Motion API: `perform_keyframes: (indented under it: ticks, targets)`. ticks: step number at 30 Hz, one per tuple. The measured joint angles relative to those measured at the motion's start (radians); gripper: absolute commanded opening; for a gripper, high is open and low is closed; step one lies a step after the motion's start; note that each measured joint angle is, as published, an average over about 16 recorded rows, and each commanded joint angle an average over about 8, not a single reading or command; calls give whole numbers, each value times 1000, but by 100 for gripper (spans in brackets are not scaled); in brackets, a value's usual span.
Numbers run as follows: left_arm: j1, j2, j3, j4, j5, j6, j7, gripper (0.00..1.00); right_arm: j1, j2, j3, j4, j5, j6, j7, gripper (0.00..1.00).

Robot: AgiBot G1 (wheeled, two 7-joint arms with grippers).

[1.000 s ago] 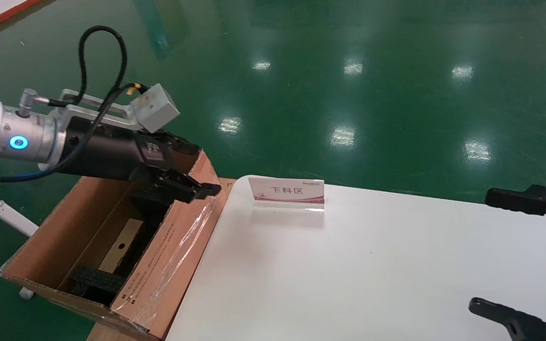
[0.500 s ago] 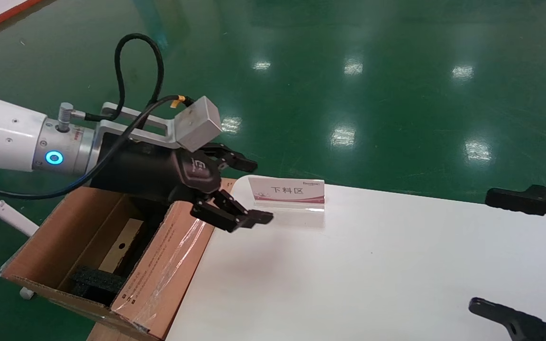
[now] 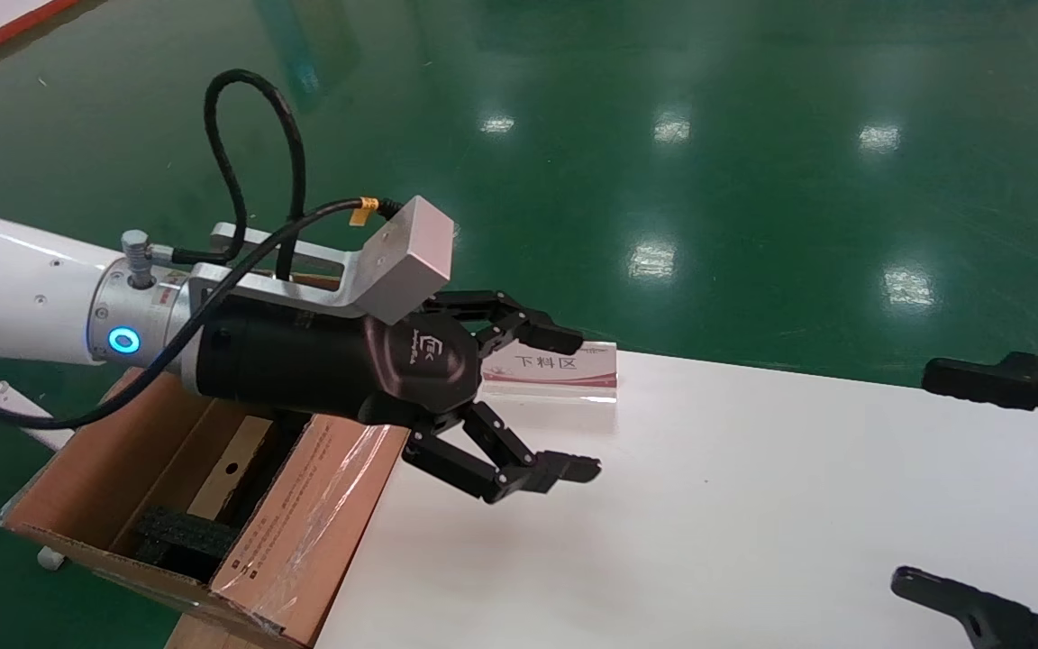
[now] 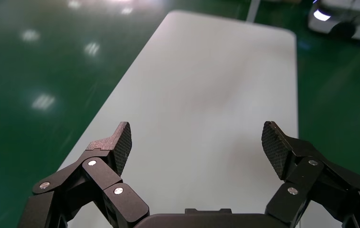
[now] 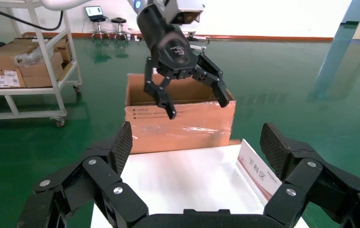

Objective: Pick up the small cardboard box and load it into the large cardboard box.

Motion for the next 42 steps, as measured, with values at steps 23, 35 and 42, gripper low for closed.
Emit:
perform_keyframes:
  ticks: [23,35,42]
  targets:
    - [421,103,-521,26,-161,175,228,100,0,0,-1,0,1,1,0,100]
    - [448,110,-554,28,-174,187,239,100,-1,0,1,0,0,0,0,100]
    - [449,110,-555,28,-175,187,240,100,-1,-1,3,1,-2,-1,1,100]
